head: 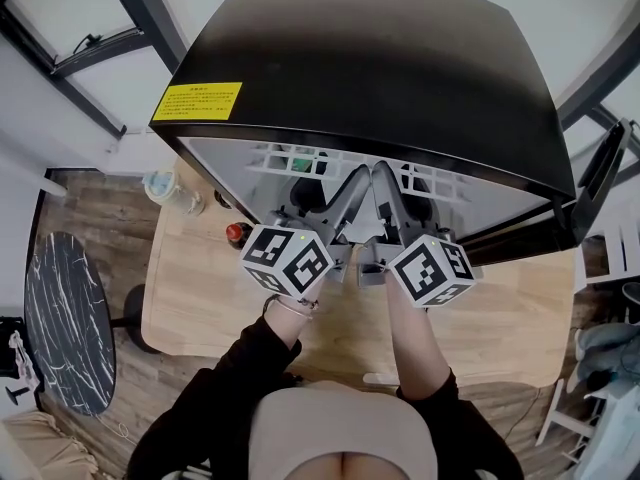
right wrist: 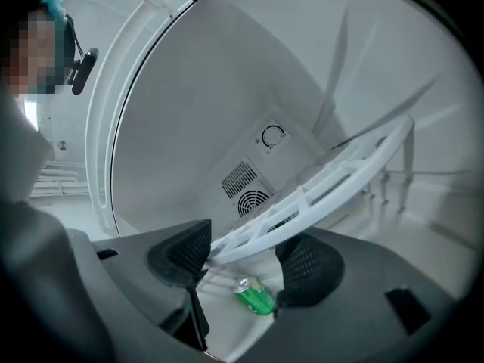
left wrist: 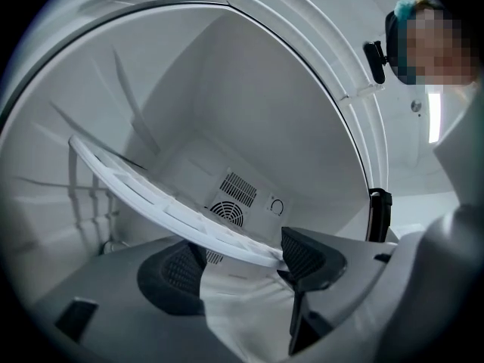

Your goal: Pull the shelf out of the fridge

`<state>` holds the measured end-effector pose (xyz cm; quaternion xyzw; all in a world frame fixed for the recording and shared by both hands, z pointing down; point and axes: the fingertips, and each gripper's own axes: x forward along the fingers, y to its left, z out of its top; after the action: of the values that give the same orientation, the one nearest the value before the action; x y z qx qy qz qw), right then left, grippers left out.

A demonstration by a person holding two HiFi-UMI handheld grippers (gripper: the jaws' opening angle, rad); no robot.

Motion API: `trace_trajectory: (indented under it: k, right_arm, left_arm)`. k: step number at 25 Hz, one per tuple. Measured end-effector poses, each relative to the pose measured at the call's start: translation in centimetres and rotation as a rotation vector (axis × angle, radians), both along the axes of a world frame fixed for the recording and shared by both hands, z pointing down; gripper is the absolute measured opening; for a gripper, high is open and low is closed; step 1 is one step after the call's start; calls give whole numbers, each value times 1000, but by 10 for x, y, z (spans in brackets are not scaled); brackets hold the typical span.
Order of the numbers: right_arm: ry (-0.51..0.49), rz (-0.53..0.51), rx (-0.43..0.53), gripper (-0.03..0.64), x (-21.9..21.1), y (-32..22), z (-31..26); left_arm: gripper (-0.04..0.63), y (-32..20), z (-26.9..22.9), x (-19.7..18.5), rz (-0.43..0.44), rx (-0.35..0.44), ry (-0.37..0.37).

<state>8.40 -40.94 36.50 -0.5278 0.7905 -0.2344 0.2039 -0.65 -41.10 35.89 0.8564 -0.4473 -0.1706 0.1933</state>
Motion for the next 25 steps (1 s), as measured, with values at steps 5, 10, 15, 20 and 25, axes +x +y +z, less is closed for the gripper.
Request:
trace_trajectory:
  k: [5,10,15,20,25]
  right_arm:
    - [-61,23,-8,267,6,-9,-2]
    - [-87,30,-15,267,11,-18,-3]
    - [-101,29,-22,267,9,-25,-2]
    - [-116,26,-26,267,8,-29,-3]
    - [-119,34,-21,265,8,-30,-3]
  left_arm:
    - [299,-8,0,0,-6,-7,14]
    - [299,-14,-1,0,-5,-17,35]
    - [299,-20,-2,0,-6,-20,53]
    - [299,-25,-4,-1,-2,-25,90]
    - [299,-37,-5,-2,-3,-48,109]
